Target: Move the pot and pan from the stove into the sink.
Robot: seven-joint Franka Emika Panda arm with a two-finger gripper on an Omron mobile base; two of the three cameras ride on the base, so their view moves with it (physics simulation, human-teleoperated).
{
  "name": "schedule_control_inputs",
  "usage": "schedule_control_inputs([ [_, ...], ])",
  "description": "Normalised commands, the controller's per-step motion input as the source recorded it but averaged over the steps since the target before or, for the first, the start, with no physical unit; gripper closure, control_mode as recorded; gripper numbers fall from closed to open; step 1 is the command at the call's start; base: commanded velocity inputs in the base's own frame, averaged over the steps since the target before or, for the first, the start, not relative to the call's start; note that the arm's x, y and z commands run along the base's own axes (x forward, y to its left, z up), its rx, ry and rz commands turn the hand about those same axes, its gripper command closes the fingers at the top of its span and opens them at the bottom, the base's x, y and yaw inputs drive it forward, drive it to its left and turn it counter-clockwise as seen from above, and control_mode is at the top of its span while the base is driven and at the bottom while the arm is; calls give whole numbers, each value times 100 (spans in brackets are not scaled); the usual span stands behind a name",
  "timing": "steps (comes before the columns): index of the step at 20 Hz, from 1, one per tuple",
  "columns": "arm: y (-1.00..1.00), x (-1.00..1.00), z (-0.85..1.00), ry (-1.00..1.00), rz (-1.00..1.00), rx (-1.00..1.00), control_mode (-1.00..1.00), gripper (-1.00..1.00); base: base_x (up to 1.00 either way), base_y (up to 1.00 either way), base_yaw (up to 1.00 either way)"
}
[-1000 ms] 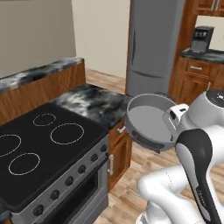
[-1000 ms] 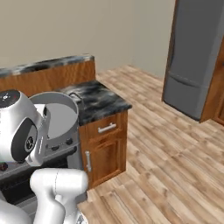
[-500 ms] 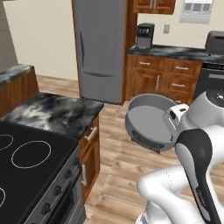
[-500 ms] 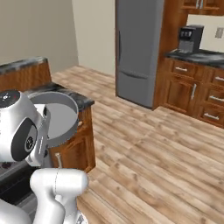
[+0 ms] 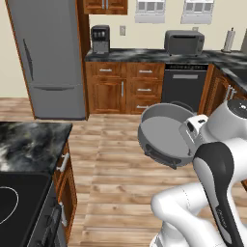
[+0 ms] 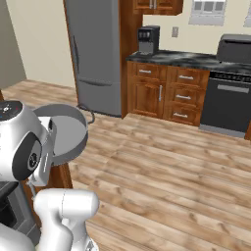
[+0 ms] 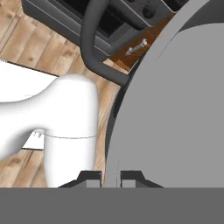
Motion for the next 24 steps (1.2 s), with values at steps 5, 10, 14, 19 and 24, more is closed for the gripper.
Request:
schedule_control_inputs([
  [5,0,0,0,0,0,0,100,100,1,-13,-50],
  [10,0,0,0,0,0,0,100,100,1,-13,-50],
  [14,0,0,0,0,0,0,100,100,1,-14,-50],
  [19,0,0,0,0,0,0,100,100,1,-14,-50],
  [24,0,0,0,0,0,0,100,100,1,-14,-50],
])
